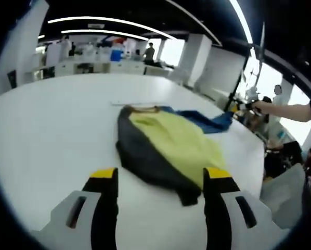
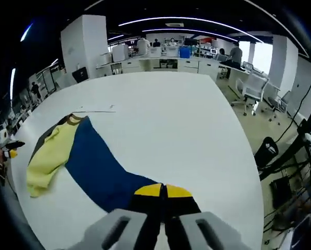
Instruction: Fold the garment on the visible template until the final outline fits inside the template.
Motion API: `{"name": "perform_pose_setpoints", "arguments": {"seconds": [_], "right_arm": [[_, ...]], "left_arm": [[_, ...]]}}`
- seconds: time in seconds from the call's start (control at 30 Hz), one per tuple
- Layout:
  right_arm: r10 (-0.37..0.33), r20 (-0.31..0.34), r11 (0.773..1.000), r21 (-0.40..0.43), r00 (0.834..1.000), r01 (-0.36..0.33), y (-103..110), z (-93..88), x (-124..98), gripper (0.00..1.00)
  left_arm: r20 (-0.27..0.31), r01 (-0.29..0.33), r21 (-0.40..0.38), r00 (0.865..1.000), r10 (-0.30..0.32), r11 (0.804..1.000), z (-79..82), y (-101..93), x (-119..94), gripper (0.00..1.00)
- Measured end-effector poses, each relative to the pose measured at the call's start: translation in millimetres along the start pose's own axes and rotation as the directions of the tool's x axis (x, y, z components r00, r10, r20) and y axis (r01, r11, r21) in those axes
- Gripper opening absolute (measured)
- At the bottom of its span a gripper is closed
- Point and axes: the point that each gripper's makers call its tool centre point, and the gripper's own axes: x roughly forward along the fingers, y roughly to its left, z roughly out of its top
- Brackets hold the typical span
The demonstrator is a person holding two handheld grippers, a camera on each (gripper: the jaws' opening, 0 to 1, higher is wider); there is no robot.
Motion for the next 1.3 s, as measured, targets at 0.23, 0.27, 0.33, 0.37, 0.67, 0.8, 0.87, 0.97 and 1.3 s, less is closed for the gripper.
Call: {"name": "perform_pose_setpoints", "arguments": {"seconds": [0.23,0.27,0.33,0.37,0.67,0.8,0.87,0.97,1.3], "right_arm": [[-0.023,-0.044,1.0,-0.015,0.999,0.022,-14.0,-0.1,21.3,0.0],[-0.033,-0.059,0.999,-0.031,0.998,0.031,-16.9,-2.8,25.5,0.0],[-0.038,-0.072,0.999,-0.039,0.997,0.036,-21.5,-5.0,32.7,0.0],[-0.04,-0.073,0.999,-0.038,0.997,0.037,-23.2,-5.2,35.4,0.0],[-0.05,-0.127,0.998,-0.031,0.991,0.046,-33.6,-21.5,42.3,0.0],[-0.054,-0.148,0.998,-0.049,0.988,0.047,-34.8,-27.0,41.3,0.0],[-0.054,-0.158,0.997,-0.058,0.986,0.045,-33.9,-29.4,37.8,0.0],[-0.055,-0.167,0.997,-0.065,0.984,0.045,-35.2,-33.0,36.5,0.0],[-0.074,-0.176,0.996,-0.071,0.982,0.062,-30.7,-40.7,32.4,0.0]], "left_arm": [[0.015,-0.008,-0.002,1.0,0.008,1.0,6.9,0.5,1.8,0.63],[0.013,-0.009,-0.001,1.0,0.009,1.0,7.2,0.9,2.7,0.63],[0.009,-0.012,0.0,1.0,0.012,1.0,7.2,0.5,3.7,0.63],[0.01,-0.013,0.001,1.0,0.013,1.0,7.6,1.1,3.5,0.63],[0.012,-0.024,-0.001,1.0,0.024,1.0,10.2,4.6,5.7,0.63],[0.013,-0.022,-0.001,1.0,0.022,1.0,10.3,3.0,6.8,0.63],[0.015,-0.02,-0.002,1.0,0.02,1.0,10.4,3.2,7.0,0.63],[0.015,-0.02,-0.005,1.0,0.02,1.0,9.2,3.7,5.9,0.63],[0.015,-0.032,-0.015,0.999,0.033,0.999,6.0,6.4,0.7,0.63]]}}
